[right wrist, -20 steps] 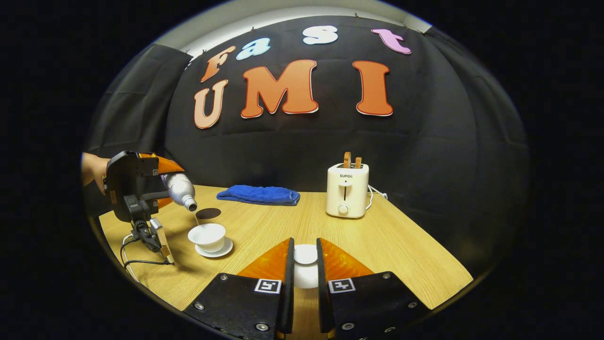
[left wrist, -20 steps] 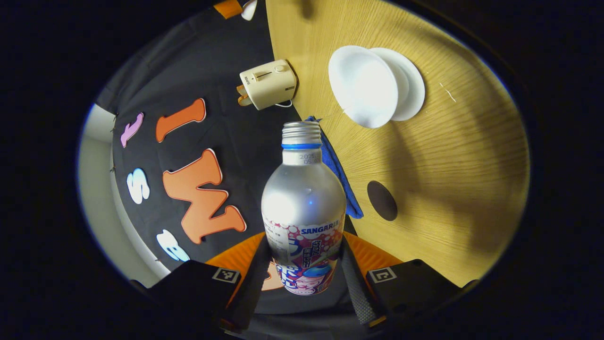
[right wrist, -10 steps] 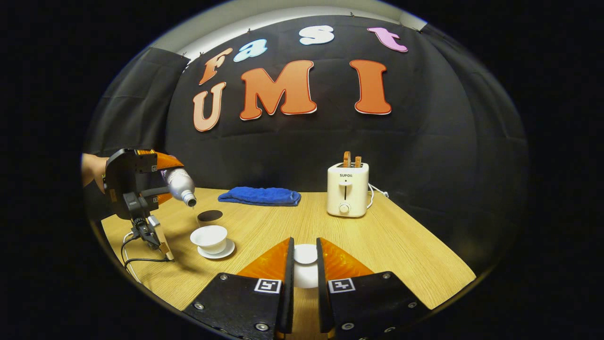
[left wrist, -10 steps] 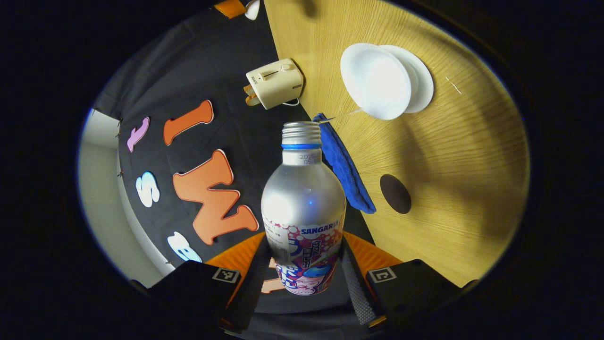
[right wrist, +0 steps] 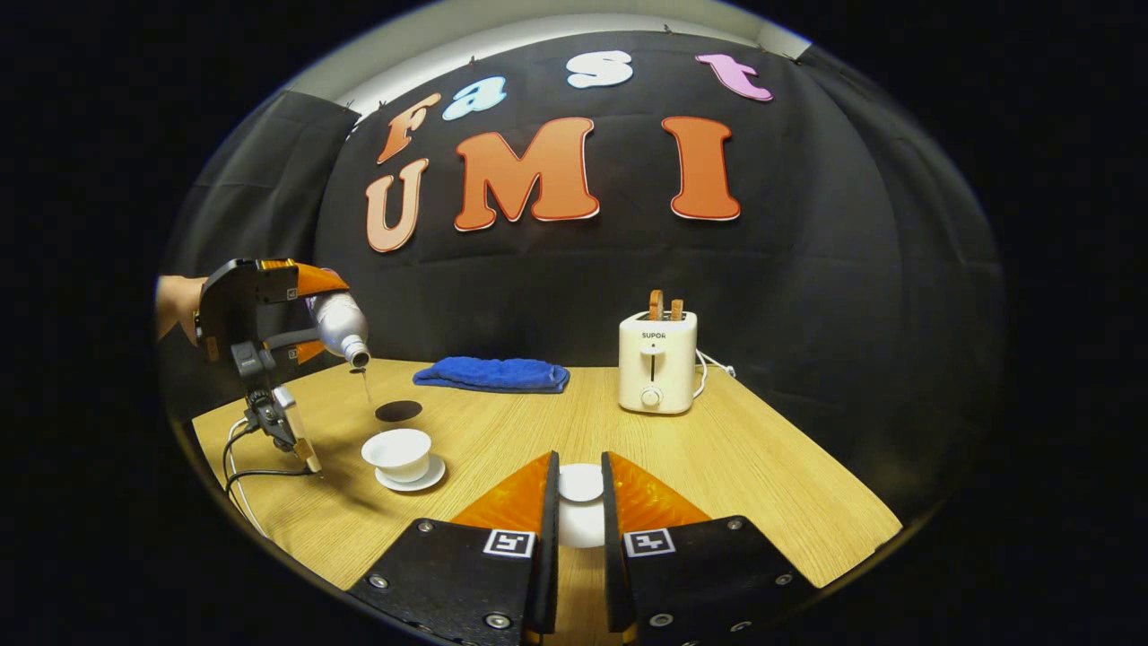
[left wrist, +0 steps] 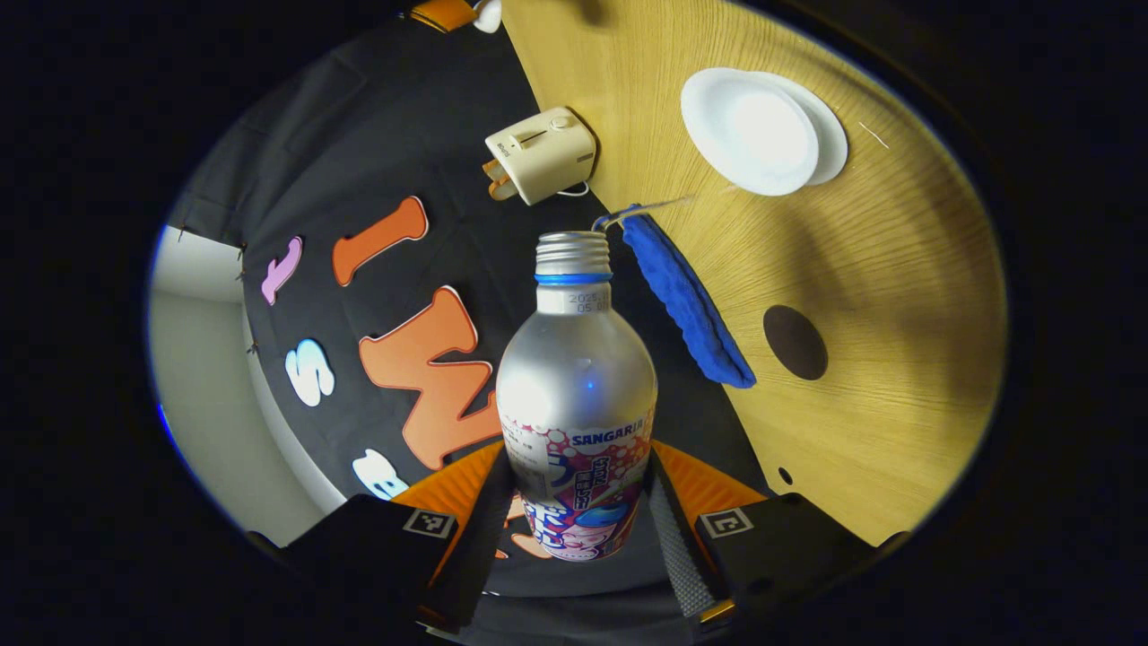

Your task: Open the teacup lid with one hand, grasp the water bottle and pour water into the teacup with the other hand; after pouring, place the water bottle on the coaster and then close the teacup lid.

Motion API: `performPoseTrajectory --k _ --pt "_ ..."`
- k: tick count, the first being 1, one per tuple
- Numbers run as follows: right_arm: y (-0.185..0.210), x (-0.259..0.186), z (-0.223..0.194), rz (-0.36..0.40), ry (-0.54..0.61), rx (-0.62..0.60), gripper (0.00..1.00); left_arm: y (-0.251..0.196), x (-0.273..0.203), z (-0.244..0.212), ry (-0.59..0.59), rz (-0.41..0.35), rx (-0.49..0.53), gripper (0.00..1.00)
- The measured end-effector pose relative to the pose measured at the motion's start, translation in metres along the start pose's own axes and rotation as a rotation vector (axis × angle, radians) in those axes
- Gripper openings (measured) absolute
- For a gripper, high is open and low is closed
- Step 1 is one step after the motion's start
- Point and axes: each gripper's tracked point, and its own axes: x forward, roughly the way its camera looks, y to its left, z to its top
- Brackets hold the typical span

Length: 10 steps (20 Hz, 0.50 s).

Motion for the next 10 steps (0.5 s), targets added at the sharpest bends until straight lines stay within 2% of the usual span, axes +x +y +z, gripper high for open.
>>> performPoseTrajectory --k 2,4,5,6,7,10 --pt "-0.002 0.000 0.000 -0.005 -0.002 0.005 0.22 0.003 0.000 0.002 -0.004 0.012 0.017 0.81" --pt "-0.003 -0.001 -0.001 -0.006 -0.002 0.007 0.22 -0.001 0.001 0.005 -0.006 0.021 0.041 0.86" --pt "-0.003 -0.001 -0.003 -0.008 0.000 0.004 0.22 -0.005 0.002 0.006 -0.010 0.020 0.052 0.81" --pt "-0.003 -0.002 -0.003 -0.011 0.001 0.000 0.22 -0.007 0.002 0.008 -0.015 0.022 0.059 0.81" --pt "-0.003 -0.001 -0.003 -0.011 0.002 -0.003 0.22 -0.009 0.002 0.011 -0.020 0.027 0.066 0.87" --pt "0.000 -0.001 -0.003 -0.005 -0.001 -0.002 0.22 -0.010 0.005 0.019 -0.035 0.041 0.084 0.83"
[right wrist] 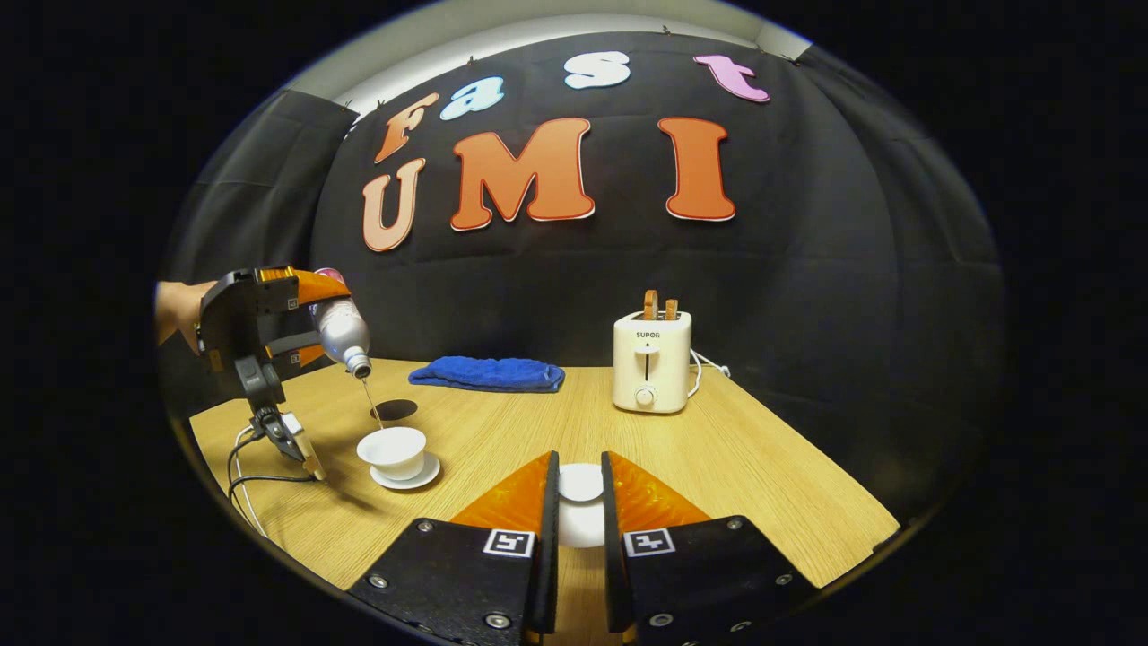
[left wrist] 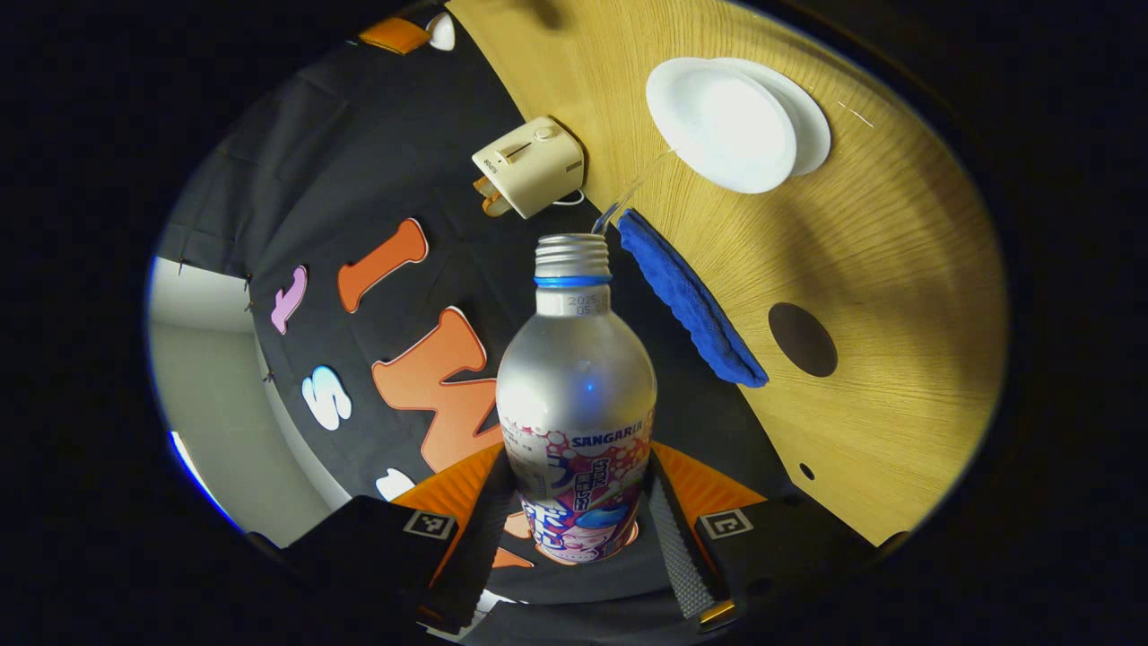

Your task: Open the teacup lid with one hand, grasp the water bottle and pour water into the teacup with the other hand; after pouring, place the water bottle on the coaster and then close the teacup lid.

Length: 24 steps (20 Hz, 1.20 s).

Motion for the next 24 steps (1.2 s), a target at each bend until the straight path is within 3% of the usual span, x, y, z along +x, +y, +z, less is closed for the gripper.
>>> performPoseTrajectory --k 8,11,18,24 --pt "0.011 0.004 0.001 0.019 0.005 -0.008 0.22 0.004 0.000 0.010 -0.030 0.039 0.024 0.86" --pt "0.015 0.007 0.000 0.020 0.010 -0.012 0.22 0.005 -0.001 0.007 -0.022 0.040 0.020 0.81" --pt "0.031 0.011 0.003 0.044 0.013 -0.033 0.22 0.015 -0.007 0.003 -0.018 0.092 -0.011 0.86" --pt "0.052 0.019 0.008 0.066 0.016 -0.052 0.22 0.040 -0.014 -0.011 -0.025 0.219 -0.202 0.84"
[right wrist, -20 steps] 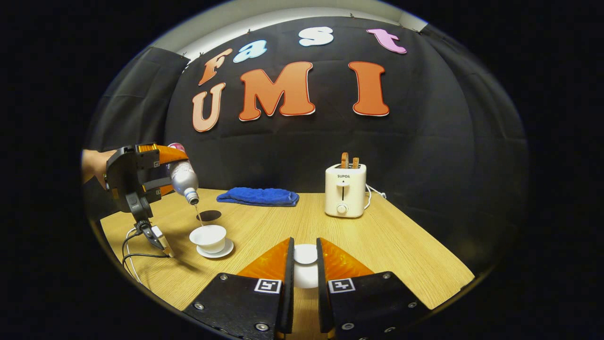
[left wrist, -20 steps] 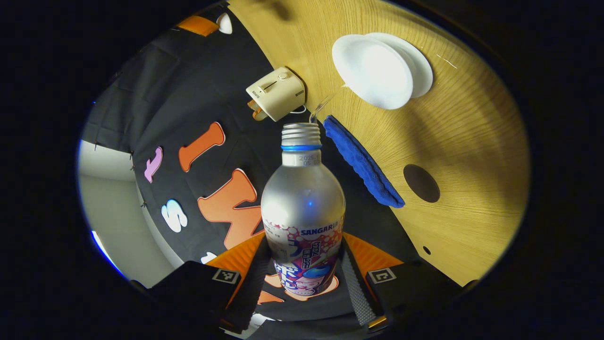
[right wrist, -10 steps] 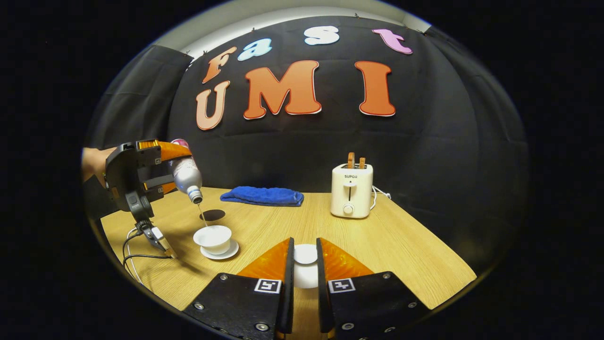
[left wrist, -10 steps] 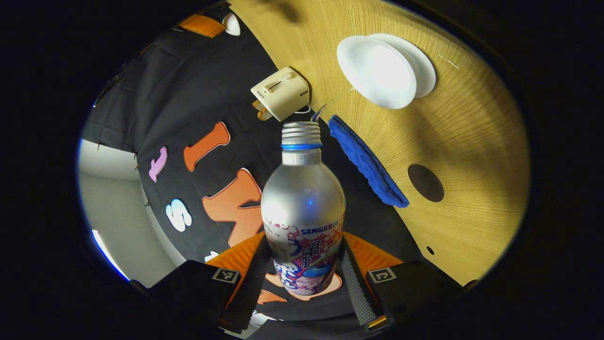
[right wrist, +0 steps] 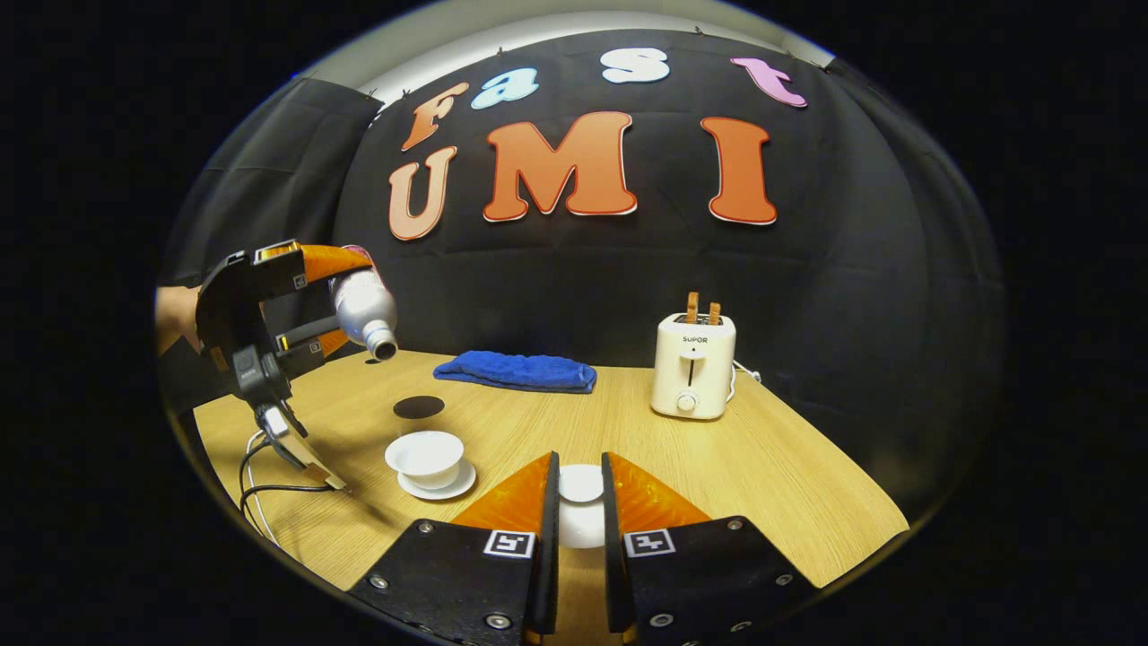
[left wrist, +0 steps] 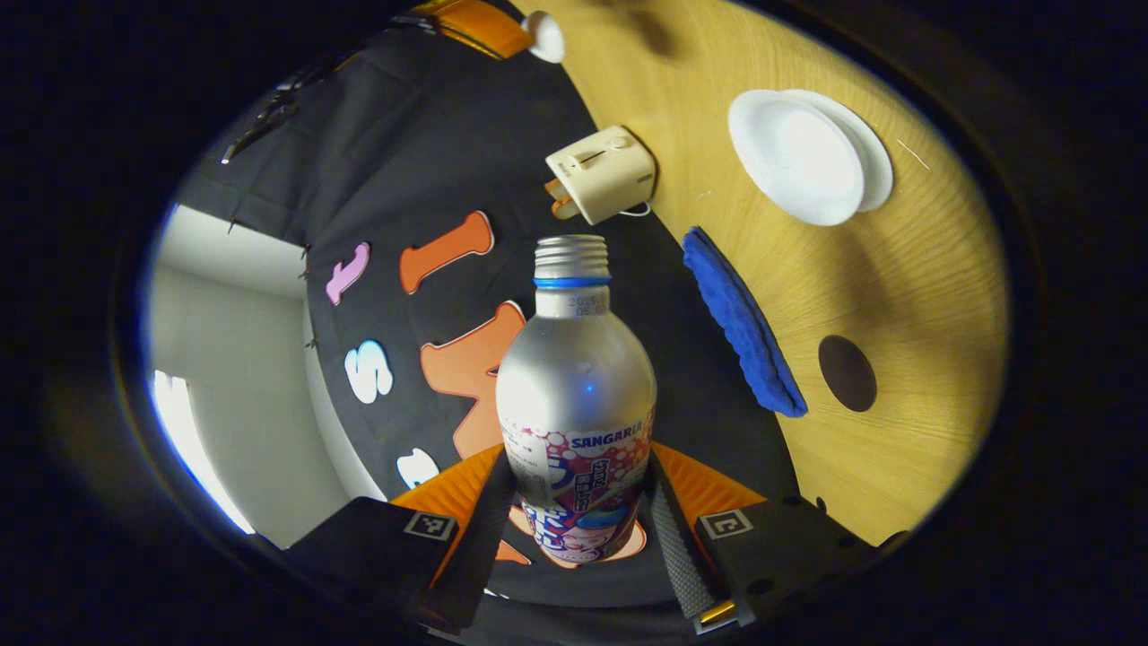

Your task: Open the teacup lid with one hand, grasp the water bottle and pour water into the teacup with the other hand; after pouring, place the water bottle on the coaster and then close the teacup lid.

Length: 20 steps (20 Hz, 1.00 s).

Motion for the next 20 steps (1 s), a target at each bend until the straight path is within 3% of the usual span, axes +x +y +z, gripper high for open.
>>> performPoseTrajectory --k 2,3,4,5,6,7,8,10,11,12,17,18,20 --pt "0.010 0.005 0.005 0.014 -0.005 -0.004 0.22 0.019 -0.001 -0.009 0.007 0.076 -0.086 0.86" --pt "0.016 0.009 0.008 0.022 -0.006 -0.007 0.22 0.027 -0.002 -0.014 0.014 0.109 -0.139 0.80" --pt "0.022 0.011 0.011 0.029 -0.009 -0.009 0.22 0.031 -0.004 -0.017 0.020 0.132 -0.199 0.86" --pt "0.028 0.014 0.012 0.039 -0.010 -0.013 0.22 0.033 -0.004 -0.025 0.041 0.142 -0.272 0.79" --pt "0.033 0.017 0.016 0.046 -0.014 -0.016 0.18 0.037 -0.006 -0.035 0.067 0.152 -0.346 0.82" --pt "0.039 0.020 0.017 0.054 -0.013 -0.019 0.22 0.040 -0.007 -0.044 0.094 0.162 -0.421 0.87" --pt "0.045 0.023 0.020 0.061 -0.016 -0.021 0.22 0.044 -0.009 -0.051 0.115 0.173 -0.494 0.79" --pt "0.055 0.029 0.028 0.078 -0.022 -0.024 0.22 0.057 -0.002 -0.066 0.146 0.213 -0.628 0.83" --pt "0.061 0.031 0.031 0.086 -0.027 -0.026 0.22 0.062 0.001 -0.071 0.157 0.237 -0.693 0.78" --pt "0.066 0.033 0.034 0.095 -0.031 -0.029 0.22 0.065 0.002 -0.077 0.164 0.260 -0.758 0.82" --pt "0.086 0.042 0.051 0.128 -0.061 -0.046 0.22 0.069 0.008 -0.116 0.223 0.391 -1.103 0.82" --pt "0.089 0.043 0.052 0.134 -0.063 -0.046 0.22 0.065 0.014 -0.122 0.236 0.400 -1.180 0.87" --pt "0.095 0.046 0.057 0.140 -0.066 -0.050 0.22 0.052 0.017 -0.128 0.266 0.381 -1.356 0.82"
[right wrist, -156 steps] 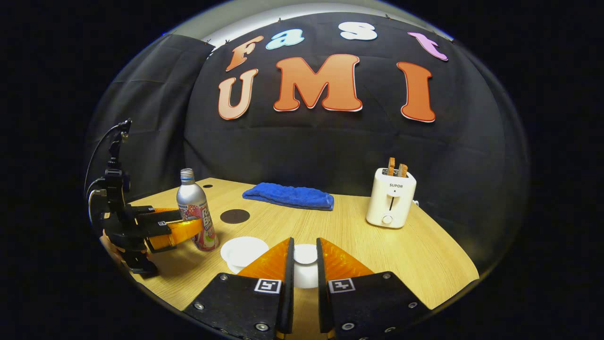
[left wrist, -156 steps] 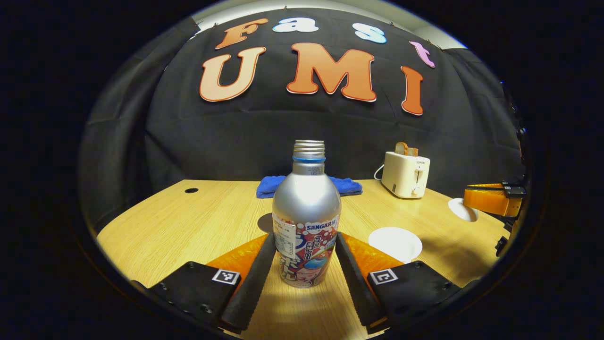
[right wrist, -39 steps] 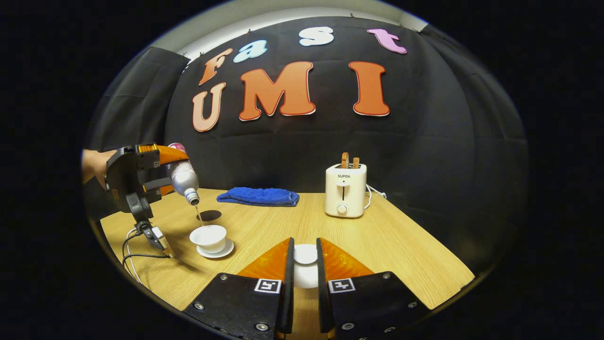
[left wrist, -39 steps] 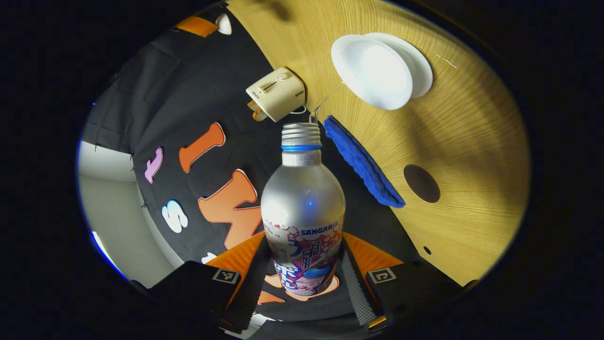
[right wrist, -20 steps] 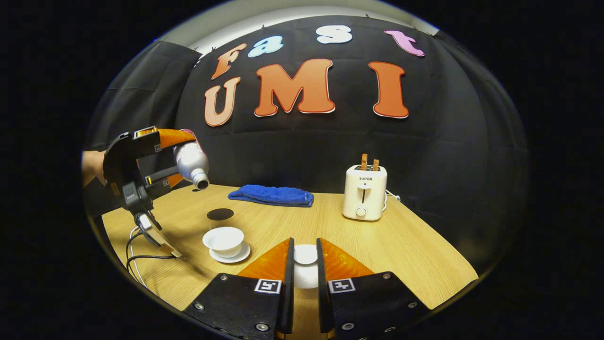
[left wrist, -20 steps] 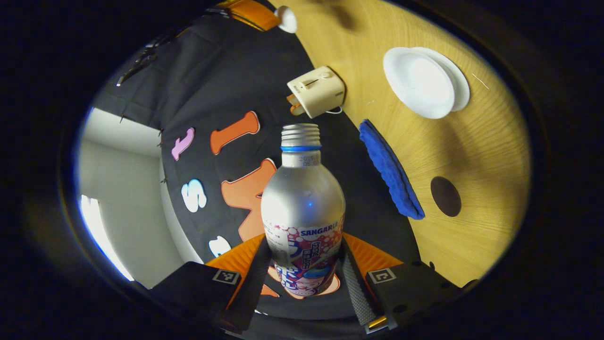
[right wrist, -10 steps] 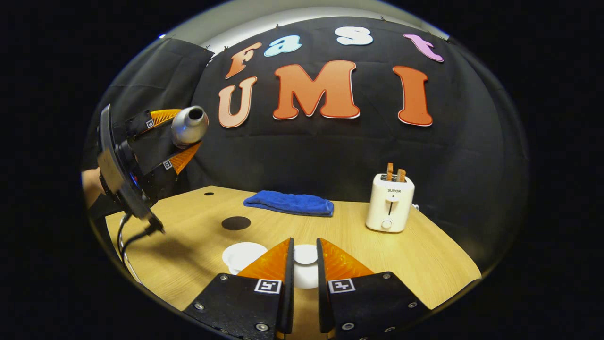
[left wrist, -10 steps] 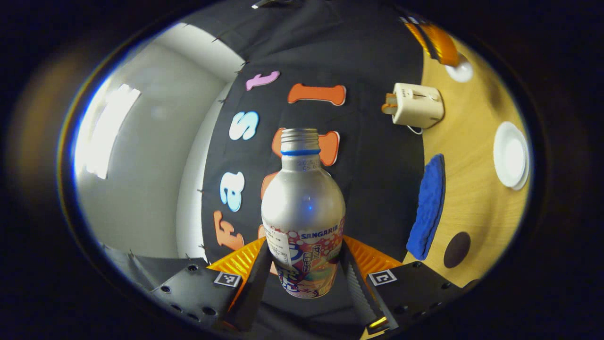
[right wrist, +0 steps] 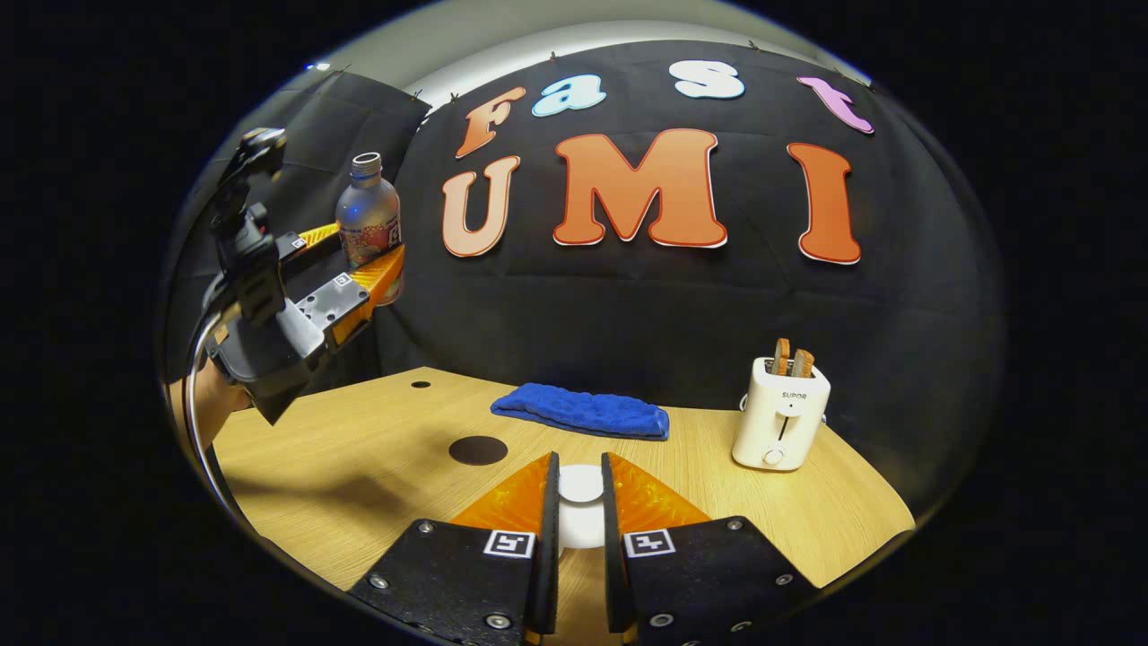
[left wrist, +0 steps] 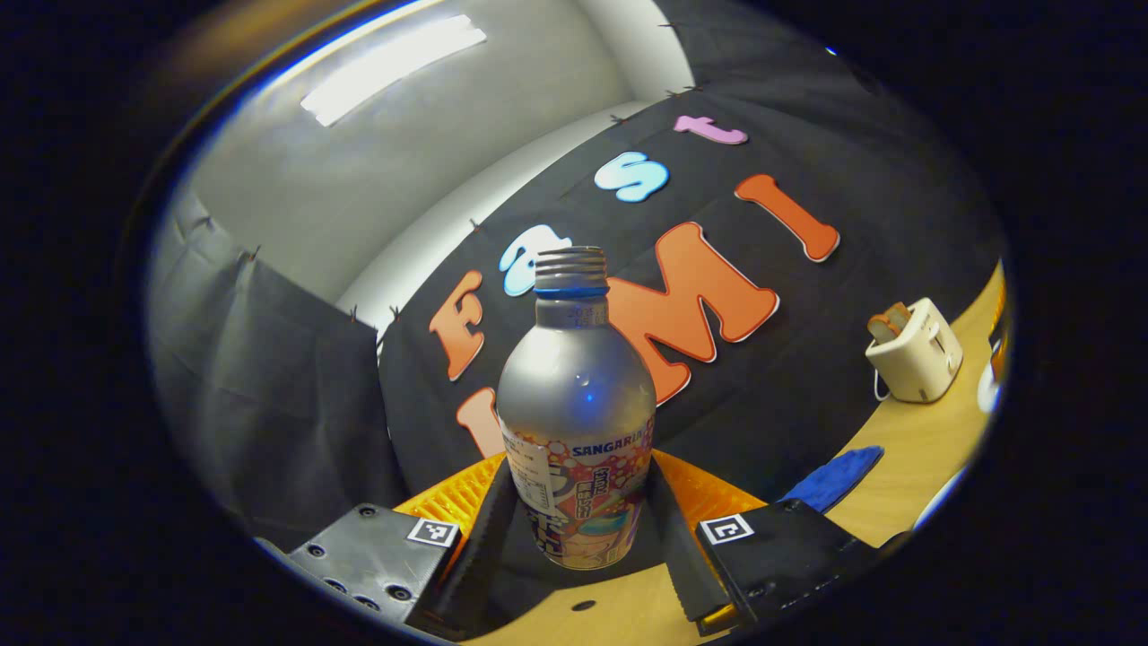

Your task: Open the teacup lid with one hand, grasp the water bottle and pour water into the teacup with the other hand; after pouring, place the water bottle on the coaster and then close the teacup lid.

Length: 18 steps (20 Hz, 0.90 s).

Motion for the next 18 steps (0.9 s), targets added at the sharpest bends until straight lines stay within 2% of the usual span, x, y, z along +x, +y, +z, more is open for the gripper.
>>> performPoseTrajectory --k 3,4,6,9,10,14,15,18 --pt "0.007 0.005 0.001 0.015 0.004 -0.010 0.22 -0.009 -0.004 -0.019 0.081 -0.016 -0.225 0.77" --pt "0.008 0.007 0.001 0.015 0.005 -0.014 0.22 -0.011 -0.003 -0.021 0.100 -0.035 -0.276 0.78" --pt "0.009 0.010 0.000 0.019 0.013 -0.019 0.22 -0.018 -0.003 -0.031 0.140 -0.069 -0.371 0.87" --pt "0.008 0.013 -0.004 0.024 0.026 -0.021 0.22 -0.043 0.004 -0.063 0.216 -0.102 -0.487 0.78" --pt "0.008 0.015 -0.006 0.026 0.035 -0.023 0.22 -0.053 0.010 -0.073 0.245 -0.125 -0.525 0.82" --pt "0.007 0.018 -0.017 0.032 0.065 -0.028 0.22 -0.081 0.015 -0.121 0.385 -0.176 -0.633 0.79" --pt "0.008 0.020 -0.018 0.034 0.068 -0.029 0.22 -0.088 0.014 -0.138 0.425 -0.180 -0.644 0.82" --pt "0.008 0.024 -0.024 0.040 0.087 -0.027 0.22 -0.110 0.007 -0.177 0.521 -0.218 -0.635 0.83"
